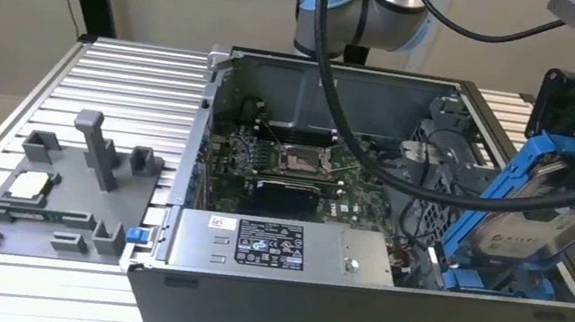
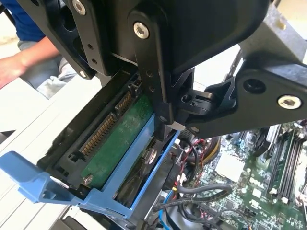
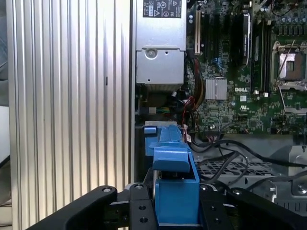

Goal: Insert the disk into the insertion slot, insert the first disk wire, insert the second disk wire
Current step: 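Insert the disk into the insertion slot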

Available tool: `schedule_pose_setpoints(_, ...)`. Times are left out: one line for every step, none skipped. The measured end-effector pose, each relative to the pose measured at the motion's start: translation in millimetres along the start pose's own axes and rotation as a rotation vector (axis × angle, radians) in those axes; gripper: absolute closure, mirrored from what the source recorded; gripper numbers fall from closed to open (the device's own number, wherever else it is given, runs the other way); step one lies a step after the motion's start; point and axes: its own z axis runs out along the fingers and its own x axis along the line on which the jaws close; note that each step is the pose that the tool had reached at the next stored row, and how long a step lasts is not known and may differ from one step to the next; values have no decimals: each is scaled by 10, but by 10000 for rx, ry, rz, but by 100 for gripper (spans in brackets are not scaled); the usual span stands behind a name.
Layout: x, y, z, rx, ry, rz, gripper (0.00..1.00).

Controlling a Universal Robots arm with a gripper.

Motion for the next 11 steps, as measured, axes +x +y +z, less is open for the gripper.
schedule_pose_setpoints(0, -2, 12, 0, -3, 0, 100)
schedule_pose_setpoints(0, -4, 25, 0, -6, 0, 100)
schedule_pose_setpoints(0, -8, 37, 0, -9, -1, 100)
schedule_pose_setpoints(0, -10, 49, 0, -11, -1, 100)
schedule_pose_setpoints(0, -13, 61, 0, -14, -1, 100)
schedule_pose_setpoints(-1, -17, 72, 0, -17, -1, 100)
schedule_pose_setpoints(-2, -20, 82, 0, -20, -1, 100)
schedule_pose_setpoints(-2, -24, 92, -1, -22, -1, 100)
schedule_pose_setpoints(-3, -28, 103, -1, -27, -1, 100)
schedule_pose_setpoints(-3, -31, 113, -1, -29, -1, 100)
schedule_pose_setpoints(-4, -33, 124, -1, -33, -1, 100)
